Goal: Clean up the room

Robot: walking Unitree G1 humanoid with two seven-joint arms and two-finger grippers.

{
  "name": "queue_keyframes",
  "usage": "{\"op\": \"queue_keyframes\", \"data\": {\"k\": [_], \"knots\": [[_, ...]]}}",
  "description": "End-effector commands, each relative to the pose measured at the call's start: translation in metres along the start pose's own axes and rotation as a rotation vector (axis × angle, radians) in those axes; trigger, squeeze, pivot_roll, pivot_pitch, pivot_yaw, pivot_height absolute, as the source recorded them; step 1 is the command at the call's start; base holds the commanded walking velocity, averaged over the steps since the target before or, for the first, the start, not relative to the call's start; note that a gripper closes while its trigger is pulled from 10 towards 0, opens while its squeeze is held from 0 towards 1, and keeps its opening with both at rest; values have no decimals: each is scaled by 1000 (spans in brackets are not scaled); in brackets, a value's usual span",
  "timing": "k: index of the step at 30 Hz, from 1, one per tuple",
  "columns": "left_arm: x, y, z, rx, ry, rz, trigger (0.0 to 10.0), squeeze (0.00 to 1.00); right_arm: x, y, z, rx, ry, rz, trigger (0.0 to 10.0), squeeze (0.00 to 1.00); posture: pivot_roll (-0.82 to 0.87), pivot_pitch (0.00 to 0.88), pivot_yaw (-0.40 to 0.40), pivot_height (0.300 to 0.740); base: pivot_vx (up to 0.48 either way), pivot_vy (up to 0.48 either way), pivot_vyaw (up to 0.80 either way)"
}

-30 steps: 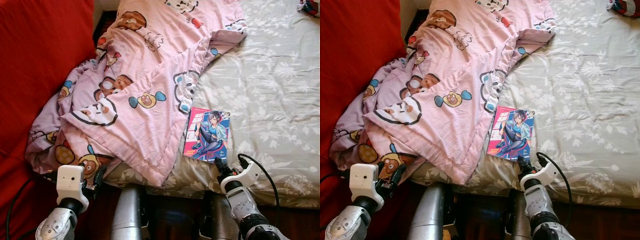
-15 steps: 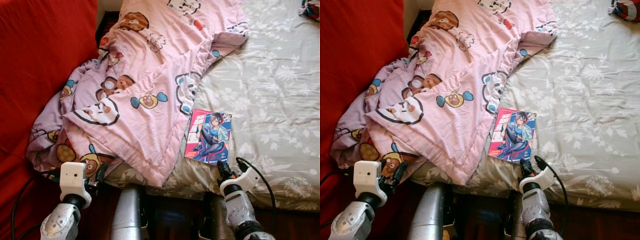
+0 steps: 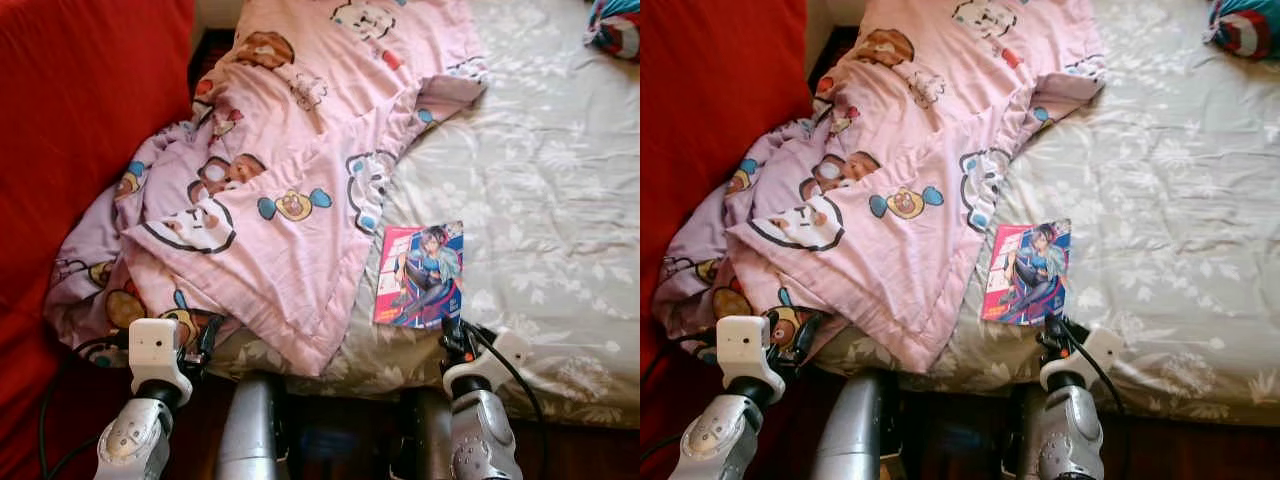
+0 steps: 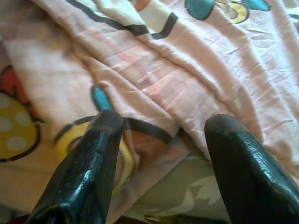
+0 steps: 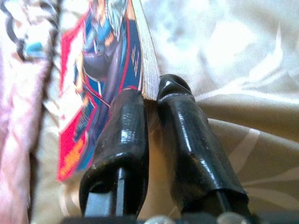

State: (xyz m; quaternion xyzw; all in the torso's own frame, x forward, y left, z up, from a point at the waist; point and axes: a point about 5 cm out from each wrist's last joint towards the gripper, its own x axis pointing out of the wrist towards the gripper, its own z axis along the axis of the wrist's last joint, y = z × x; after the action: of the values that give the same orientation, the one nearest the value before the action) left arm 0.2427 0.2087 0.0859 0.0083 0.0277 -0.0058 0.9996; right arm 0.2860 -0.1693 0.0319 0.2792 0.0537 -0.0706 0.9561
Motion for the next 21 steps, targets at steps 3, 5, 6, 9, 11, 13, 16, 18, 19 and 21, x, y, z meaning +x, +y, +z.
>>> {"op": "queue_keyframes", "data": {"k": [3, 5, 6, 9, 11, 13, 16, 18, 19, 21], "knots": [[-2, 1, -8, 11, 16, 20, 10000, 0, 7, 10, 26, -11, -113, 8, 0, 0, 167, 199, -24, 598, 0, 0, 0], [-2, -1, -9, 9, 15, 21, 10000, 0, 8, 12, 32, 1, -142, -3, 0, 0, 167, 198, -26, 598, 0, 0, 0], [-3, -1, -9, 8, 14, 21, 10000, 0, 7, 12, 33, 3, -149, -10, 0, 0, 167, 199, -27, 598, 0, 0, 0], [-3, -2, -10, 6, 13, 24, 10000, 0, 5, 8, 30, 91, -142, -82, 0, 0, 168, 200, -29, 598, 0, 0, 0], [-4, -1, -11, 7, 12, 27, 10000, 0, 3, 2, 23, 165, -114, -135, 0, 0, 171, 200, -29, 598, 0, 0, 0], [-4, 0, -11, 9, 10, 31, 10000, 0, -1, -7, 7, 266, -23, -209, 0, 0, 172, 201, -29, 598, 0, 0, 0], [-4, 1, -12, 12, 10, 31, 10000, 0, -6, -13, -9, 312, 60, -255, 0, 0, 171, 203, -29, 598, 0, 0, 0], [-5, 1, -12, 14, 11, 31, 10000, 0, -12, -18, -26, 305, 164, -260, 0, 0, 170, 203, -28, 598, 0, 0, 0], [-5, 1, -12, 14, 11, 29, 10000, 0, -15, -20, -34, 309, 201, -262, 0, 0, 171, 203, -28, 598, 0, 0, 0], [-5, 0, -12, 14, 11, 28, 10000, 0, -19, -25, -39, 345, 224, -293, 0, 0, 175, 206, -27, 598, 0, 0, 0]]}}
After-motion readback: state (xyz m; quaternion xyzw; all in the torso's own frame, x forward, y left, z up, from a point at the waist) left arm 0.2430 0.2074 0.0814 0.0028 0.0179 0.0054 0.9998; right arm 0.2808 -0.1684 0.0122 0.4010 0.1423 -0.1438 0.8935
